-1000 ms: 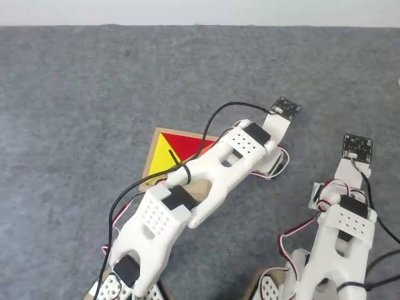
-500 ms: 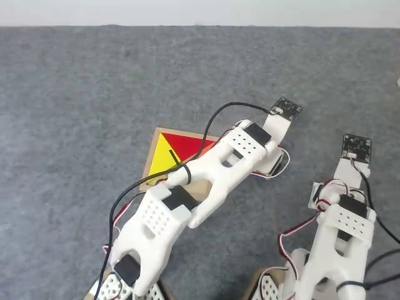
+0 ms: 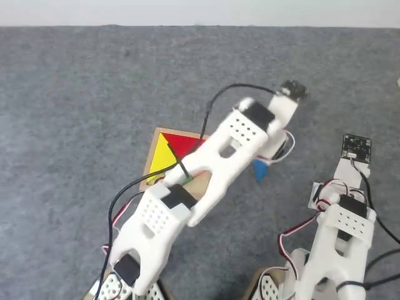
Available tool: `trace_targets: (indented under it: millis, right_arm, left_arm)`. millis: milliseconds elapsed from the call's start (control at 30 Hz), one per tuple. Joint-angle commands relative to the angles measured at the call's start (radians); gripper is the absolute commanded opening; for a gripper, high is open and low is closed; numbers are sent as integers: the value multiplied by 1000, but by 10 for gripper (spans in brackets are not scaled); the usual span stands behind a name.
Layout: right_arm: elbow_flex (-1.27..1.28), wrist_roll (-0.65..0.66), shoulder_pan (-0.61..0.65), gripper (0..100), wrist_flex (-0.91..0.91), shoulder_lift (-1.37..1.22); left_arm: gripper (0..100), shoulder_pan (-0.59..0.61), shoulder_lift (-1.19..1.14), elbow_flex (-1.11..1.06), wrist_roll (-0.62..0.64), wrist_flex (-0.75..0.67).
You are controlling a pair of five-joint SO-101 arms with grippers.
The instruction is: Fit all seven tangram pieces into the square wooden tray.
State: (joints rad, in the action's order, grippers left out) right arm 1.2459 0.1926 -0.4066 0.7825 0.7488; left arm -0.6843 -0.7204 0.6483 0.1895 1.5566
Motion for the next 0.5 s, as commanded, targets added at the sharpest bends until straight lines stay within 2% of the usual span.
trace_targets:
  millis: [0,133,267,467]
  right_arm:
    - [-6,5,-12,227,-15,30]
    - [-6,5,-12,227,-15,30]
    - [2,5,-12,227,-18,30]
    - [9,5,-12,227,-42,30]
  left_arm:
    - [137,18,-2,156,-37,118]
    - [237,17,-115,125,-18,38]
    - [219,14,-241,137,-15,-28]
    - [218,14,-282,214,-15,-9]
